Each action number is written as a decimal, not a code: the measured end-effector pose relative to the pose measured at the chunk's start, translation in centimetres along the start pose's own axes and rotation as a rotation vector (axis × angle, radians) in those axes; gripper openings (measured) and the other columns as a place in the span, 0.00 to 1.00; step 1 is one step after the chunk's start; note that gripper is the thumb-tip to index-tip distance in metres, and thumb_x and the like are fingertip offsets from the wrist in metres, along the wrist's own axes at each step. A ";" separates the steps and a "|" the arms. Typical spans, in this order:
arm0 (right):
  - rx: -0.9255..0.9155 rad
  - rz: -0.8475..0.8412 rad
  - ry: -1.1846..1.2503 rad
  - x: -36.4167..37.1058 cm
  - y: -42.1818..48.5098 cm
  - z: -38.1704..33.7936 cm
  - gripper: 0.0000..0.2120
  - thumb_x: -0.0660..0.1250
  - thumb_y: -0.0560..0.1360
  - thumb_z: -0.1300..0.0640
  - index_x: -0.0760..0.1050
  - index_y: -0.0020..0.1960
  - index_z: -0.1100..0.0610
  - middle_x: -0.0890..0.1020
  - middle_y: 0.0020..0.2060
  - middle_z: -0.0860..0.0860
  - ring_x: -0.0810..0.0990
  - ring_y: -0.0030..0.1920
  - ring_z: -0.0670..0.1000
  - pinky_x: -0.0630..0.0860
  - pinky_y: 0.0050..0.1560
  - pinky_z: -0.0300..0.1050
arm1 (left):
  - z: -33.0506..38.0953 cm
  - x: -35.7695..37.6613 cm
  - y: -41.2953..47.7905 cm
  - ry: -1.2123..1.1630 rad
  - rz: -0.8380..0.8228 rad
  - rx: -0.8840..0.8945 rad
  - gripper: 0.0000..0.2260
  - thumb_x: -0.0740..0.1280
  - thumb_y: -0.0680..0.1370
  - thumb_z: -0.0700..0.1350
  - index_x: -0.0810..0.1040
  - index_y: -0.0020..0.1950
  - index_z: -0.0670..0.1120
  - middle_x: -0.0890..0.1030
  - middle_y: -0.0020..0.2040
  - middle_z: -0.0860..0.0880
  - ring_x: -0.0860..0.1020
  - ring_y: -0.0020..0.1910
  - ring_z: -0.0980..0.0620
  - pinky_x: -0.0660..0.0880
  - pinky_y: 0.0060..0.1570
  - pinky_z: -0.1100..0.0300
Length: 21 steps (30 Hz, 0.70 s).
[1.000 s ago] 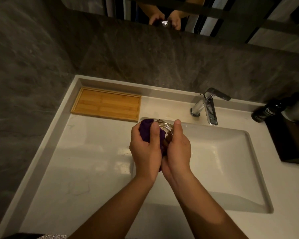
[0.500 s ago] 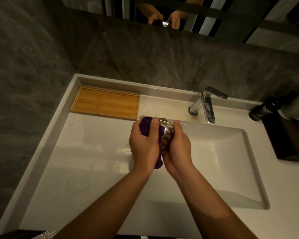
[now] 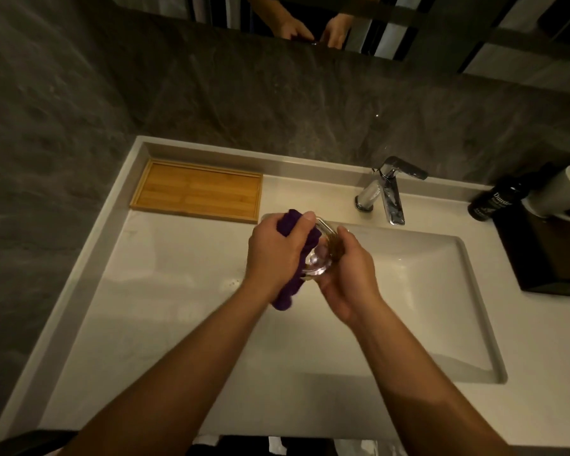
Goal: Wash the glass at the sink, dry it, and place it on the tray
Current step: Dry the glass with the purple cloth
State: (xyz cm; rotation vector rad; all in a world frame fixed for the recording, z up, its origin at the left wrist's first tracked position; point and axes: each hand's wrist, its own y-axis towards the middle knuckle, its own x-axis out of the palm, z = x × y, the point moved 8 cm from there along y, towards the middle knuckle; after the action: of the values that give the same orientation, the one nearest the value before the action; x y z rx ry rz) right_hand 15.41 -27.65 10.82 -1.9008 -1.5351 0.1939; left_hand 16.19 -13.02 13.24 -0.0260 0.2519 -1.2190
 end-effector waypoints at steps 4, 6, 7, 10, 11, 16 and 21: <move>0.042 -0.063 -0.194 0.0 0.2 -1.5 0.16 0.61 0.87 0.51 0.80 0.48 0.59 0.77 0.30 0.51 0.74 0.28 0.47 0.73 0.31 0.42 | 1.0 0.6 0.9 0.128 -0.248 0.025 0.15 0.71 0.78 0.59 0.82 0.50 0.47 0.85 0.42 0.50 0.84 0.41 0.50 0.81 0.42 0.56; 0.007 -0.003 -0.096 0.7 -0.4 -1.2 0.15 0.61 0.87 0.53 0.79 0.46 0.59 0.78 0.28 0.50 0.75 0.26 0.46 0.73 0.29 0.41 | 0.8 0.1 -0.2 0.001 -0.038 0.015 0.15 0.71 0.78 0.59 0.82 0.53 0.48 0.85 0.44 0.52 0.84 0.43 0.53 0.80 0.42 0.60; -0.003 0.011 -0.014 1.0 -0.5 -0.5 0.15 0.61 0.87 0.54 0.80 0.47 0.60 0.81 0.31 0.52 0.78 0.28 0.47 0.77 0.32 0.42 | 0.3 -0.3 -1.3 -0.090 0.112 -0.014 0.15 0.70 0.78 0.58 0.82 0.56 0.48 0.85 0.47 0.52 0.84 0.46 0.54 0.80 0.43 0.63; 0.003 -0.010 0.188 1.3 -0.9 1.7 0.15 0.60 0.87 0.54 0.80 0.53 0.63 0.84 0.48 0.64 0.84 0.45 0.56 0.82 0.55 0.52 | -0.7 -0.5 -3.9 -0.253 0.314 -0.052 0.18 0.68 0.80 0.57 0.78 0.64 0.47 0.84 0.54 0.51 0.83 0.52 0.54 0.81 0.46 0.68; 0.005 -0.030 0.196 1.0 -0.9 1.8 0.15 0.59 0.87 0.54 0.80 0.54 0.64 0.83 0.50 0.65 0.83 0.47 0.56 0.79 0.57 0.53 | -0.7 -0.5 -3.5 -0.206 0.280 -0.021 0.18 0.69 0.80 0.57 0.78 0.63 0.47 0.84 0.53 0.51 0.83 0.51 0.54 0.80 0.45 0.69; 0.162 -0.176 -0.035 -0.3 0.4 0.4 0.13 0.58 0.85 0.58 0.80 0.50 0.60 0.81 0.34 0.54 0.76 0.33 0.49 0.75 0.39 0.44 | 0.2 0.3 0.5 0.169 -0.242 0.054 0.15 0.69 0.79 0.59 0.82 0.53 0.48 0.85 0.47 0.49 0.84 0.45 0.50 0.83 0.46 0.54; 0.145 -0.023 0.101 0.7 0.6 1.6 0.14 0.60 0.84 0.59 0.76 0.41 0.58 0.74 0.28 0.52 0.70 0.28 0.48 0.68 0.33 0.42 | -1.1 -0.4 -1.0 -0.062 0.097 -0.009 0.15 0.70 0.78 0.59 0.83 0.53 0.48 0.85 0.47 0.50 0.84 0.46 0.52 0.82 0.45 0.59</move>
State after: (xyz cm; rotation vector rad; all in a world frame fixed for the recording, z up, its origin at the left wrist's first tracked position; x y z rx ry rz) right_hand 15.25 -26.45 9.48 -1.7520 -1.4361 0.1906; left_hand 14.87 -12.88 12.40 -0.0587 0.2020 -1.1191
